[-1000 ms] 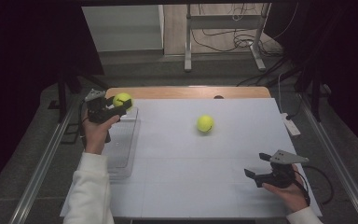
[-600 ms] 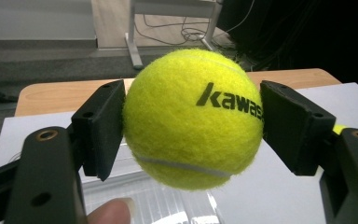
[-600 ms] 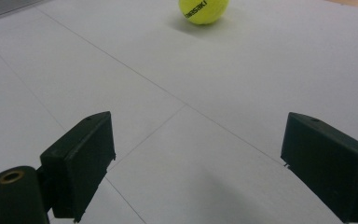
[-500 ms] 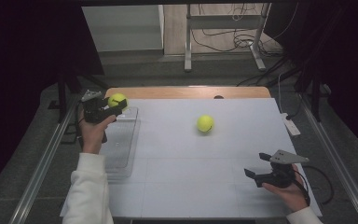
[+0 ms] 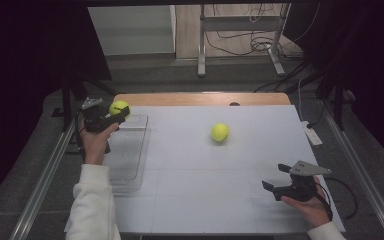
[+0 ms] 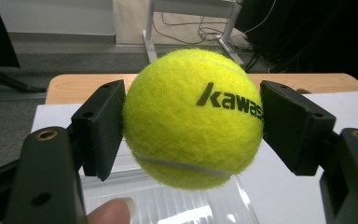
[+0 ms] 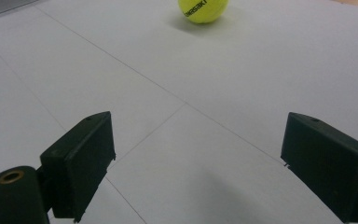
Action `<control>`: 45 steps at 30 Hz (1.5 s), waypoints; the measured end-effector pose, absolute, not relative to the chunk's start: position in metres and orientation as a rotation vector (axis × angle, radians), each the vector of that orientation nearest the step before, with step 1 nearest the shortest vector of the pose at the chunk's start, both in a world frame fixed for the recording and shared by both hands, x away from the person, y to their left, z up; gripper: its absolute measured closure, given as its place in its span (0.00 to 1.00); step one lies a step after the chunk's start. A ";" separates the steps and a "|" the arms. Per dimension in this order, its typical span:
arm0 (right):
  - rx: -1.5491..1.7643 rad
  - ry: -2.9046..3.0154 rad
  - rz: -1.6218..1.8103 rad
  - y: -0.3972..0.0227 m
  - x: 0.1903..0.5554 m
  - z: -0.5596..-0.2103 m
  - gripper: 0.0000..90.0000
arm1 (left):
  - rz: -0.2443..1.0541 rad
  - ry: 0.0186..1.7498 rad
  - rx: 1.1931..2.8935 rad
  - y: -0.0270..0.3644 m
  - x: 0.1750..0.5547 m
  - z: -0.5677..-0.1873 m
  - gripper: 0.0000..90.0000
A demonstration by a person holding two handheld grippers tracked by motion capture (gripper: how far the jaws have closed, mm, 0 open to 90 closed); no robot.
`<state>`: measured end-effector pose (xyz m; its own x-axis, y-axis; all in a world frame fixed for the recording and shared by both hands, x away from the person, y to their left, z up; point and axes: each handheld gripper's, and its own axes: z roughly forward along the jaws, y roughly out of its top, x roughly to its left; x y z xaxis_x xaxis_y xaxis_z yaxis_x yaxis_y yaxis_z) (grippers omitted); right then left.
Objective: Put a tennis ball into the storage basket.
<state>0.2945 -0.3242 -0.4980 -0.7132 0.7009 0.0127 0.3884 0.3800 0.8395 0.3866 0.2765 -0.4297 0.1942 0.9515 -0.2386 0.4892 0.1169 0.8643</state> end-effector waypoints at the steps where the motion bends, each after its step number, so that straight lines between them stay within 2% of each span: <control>1: 0.951 2.300 1.259 -0.324 0.294 -0.498 0.11 | 0.609 1.434 1.513 0.276 0.387 -0.430 0.30; 45: 0.951 2.298 1.257 -0.325 0.295 -0.498 0.11 | 0.605 1.591 1.579 0.290 0.400 -0.460 0.30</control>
